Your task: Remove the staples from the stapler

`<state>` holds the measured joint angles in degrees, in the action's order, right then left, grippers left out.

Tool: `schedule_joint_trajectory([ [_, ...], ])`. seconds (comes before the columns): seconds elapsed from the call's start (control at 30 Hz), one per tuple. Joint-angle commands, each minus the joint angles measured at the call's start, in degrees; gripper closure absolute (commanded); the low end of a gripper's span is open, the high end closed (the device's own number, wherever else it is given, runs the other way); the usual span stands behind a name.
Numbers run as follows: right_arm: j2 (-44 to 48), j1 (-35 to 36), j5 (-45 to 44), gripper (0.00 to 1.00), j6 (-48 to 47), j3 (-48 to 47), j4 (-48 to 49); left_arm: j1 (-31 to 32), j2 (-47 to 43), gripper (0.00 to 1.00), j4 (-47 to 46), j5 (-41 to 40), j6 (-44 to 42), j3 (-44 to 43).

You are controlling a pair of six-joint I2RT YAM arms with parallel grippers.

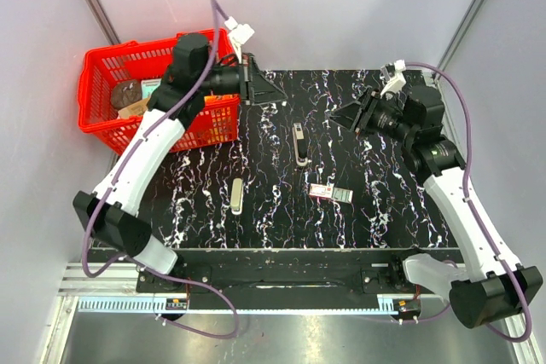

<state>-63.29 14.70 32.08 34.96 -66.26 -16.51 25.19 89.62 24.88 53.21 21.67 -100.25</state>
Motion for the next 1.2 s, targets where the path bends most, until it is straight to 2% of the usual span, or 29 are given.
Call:
schedule_joint_trajectory([
  [0.0,1.8,0.3,10.6,0.59,7.2,-1.2,15.4,-1.8,-5.1,1.00,-36.1,8.4,30.8,11.4],
  [0.2,0.3,0.3,14.6,0.56,13.5,-1.2,26.3,-1.8,-5.3,1.00,-58.0,5.4,46.5,22.5],
  [0.33,-1.7,0.5,17.0,0.55,17.8,0.3,33.5,-1.9,-5.5,1.00,-67.0,3.2,51.4,27.9],
  [0.43,-2.5,1.6,17.1,0.54,18.1,0.5,34.2,-1.8,-5.9,1.00,-68.3,2.8,52.6,30.0],
  [0.63,-5.6,9.7,9.2,0.53,7.1,-5.4,20.5,-1.8,-5.6,1.00,-71.0,3.0,54.4,31.2],
  [1.17,-8.4,12.9,6.8,0.57,8.3,-6.2,24.3,-1.9,-6.4,1.00,-71.1,3.8,55.1,32.0],
])
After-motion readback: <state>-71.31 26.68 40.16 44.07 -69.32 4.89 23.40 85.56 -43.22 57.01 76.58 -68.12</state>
